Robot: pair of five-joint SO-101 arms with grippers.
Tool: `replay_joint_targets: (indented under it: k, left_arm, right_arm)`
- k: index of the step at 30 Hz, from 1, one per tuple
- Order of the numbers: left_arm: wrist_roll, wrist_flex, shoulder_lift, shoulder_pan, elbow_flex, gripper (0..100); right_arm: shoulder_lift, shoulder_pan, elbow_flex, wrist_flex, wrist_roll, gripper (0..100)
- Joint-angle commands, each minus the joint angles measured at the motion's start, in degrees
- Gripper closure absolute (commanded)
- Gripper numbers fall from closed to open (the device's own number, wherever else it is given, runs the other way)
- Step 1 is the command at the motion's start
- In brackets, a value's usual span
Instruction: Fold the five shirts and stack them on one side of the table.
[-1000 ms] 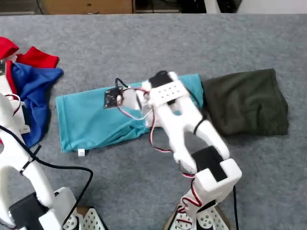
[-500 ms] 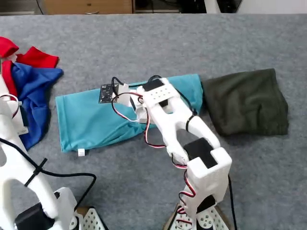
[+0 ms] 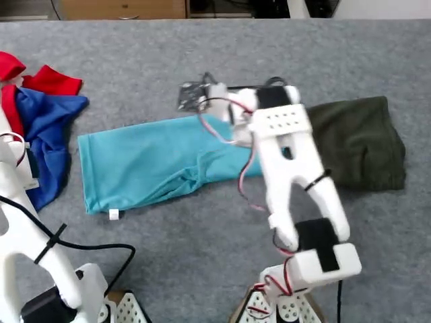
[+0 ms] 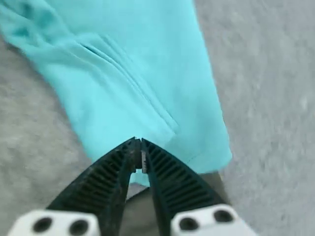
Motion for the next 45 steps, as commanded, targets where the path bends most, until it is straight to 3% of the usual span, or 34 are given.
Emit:
replay_joint_targets:
  k: [1, 7, 14, 18, 23, 27, 32, 39, 45]
  left_arm:
    - [-0.44, 0.0, -1.63, 0.09, -2.37, 98]
    - [-0.18, 0.44, -1.63, 3.16, -1.93, 98]
    - [-0.26, 0.35, -1.01, 7.91, -1.76, 98]
    - [0.09, -2.46, -0.92, 10.9, -0.09, 96]
    - [6.33, -8.88, 3.38, 11.08, 3.43, 81]
    - [10.2, -12.75, 13.67, 11.43, 1.23, 80]
    - [9.23, -12.48, 28.18, 14.24, -4.4, 80]
    - [12.22, -12.66, 41.45, 14.95, -13.19, 80]
    - [12.22, -12.66, 48.92, 14.77, -16.7, 80]
  right_arm:
    - [4.97, 5.41, 1.89, -9.41, 0.62, 99.7]
    - [19.74, 8.75, -0.57, -14.86, 0.26, 99.7]
    - [19.21, 8.75, -12.0, -1.58, 0.26, 99.8]
    - [15.52, 8.75, -17.71, 0.79, -0.7, 99.8]
    - [8.92, 8.75, -23.08, 3.87, -8.0, 99.8]
    - [3.74, 8.4, -22.37, 2.11, -22.07, 99.8]
    - [-1.8, 8.75, -17.71, -2.46, -37.36, 99.8]
    - [-8.84, 9.1, -12.26, -8.53, -40.09, 99.8]
    - [-15.25, 13.93, -12.97, -11.34, -40.26, 99.8]
